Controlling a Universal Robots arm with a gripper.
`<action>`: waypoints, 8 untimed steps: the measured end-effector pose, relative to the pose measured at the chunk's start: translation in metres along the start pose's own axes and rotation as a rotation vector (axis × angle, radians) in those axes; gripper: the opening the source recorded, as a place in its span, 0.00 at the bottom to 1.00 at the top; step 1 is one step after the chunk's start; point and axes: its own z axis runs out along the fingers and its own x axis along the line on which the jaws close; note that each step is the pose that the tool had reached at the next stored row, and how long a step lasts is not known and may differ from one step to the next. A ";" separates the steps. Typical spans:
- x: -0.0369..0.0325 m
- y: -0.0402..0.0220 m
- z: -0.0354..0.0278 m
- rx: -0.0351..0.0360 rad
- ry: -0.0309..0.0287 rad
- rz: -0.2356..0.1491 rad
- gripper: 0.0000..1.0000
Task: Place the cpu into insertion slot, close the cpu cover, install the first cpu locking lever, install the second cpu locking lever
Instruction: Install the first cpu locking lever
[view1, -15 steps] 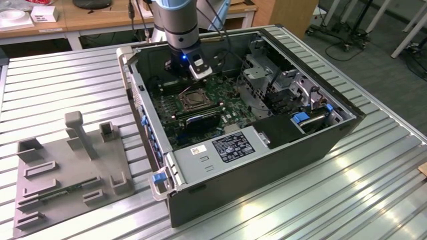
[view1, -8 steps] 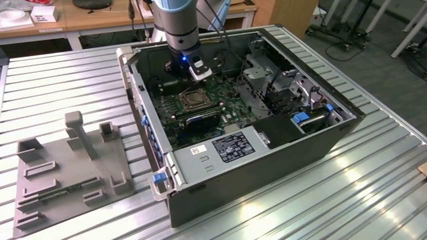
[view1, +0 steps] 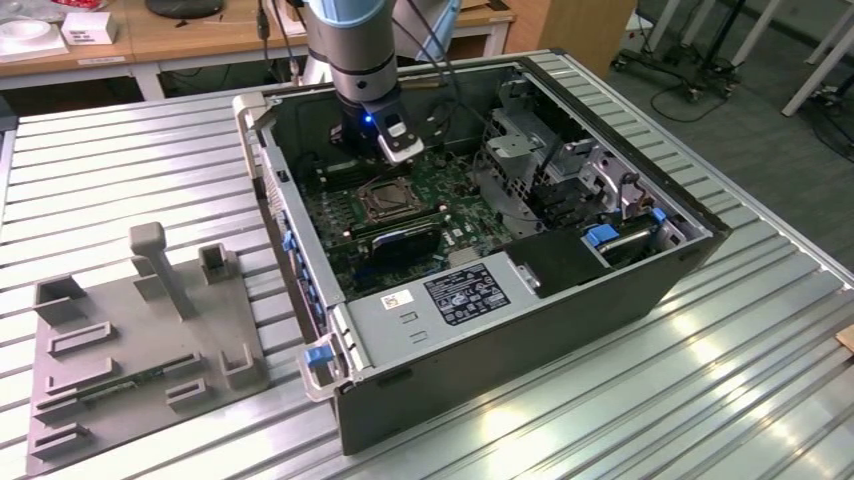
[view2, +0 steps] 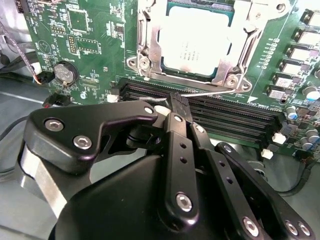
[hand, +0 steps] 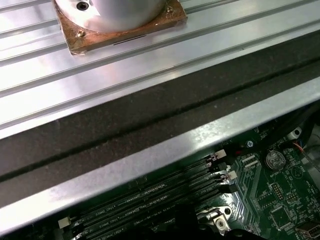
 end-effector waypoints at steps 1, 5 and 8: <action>0.0001 -0.0002 0.0006 0.0000 -0.0002 0.000 0.11; 0.0004 -0.0008 0.0028 0.0003 -0.0006 0.002 0.11; 0.0005 -0.0011 0.0035 0.0006 -0.0007 0.002 0.11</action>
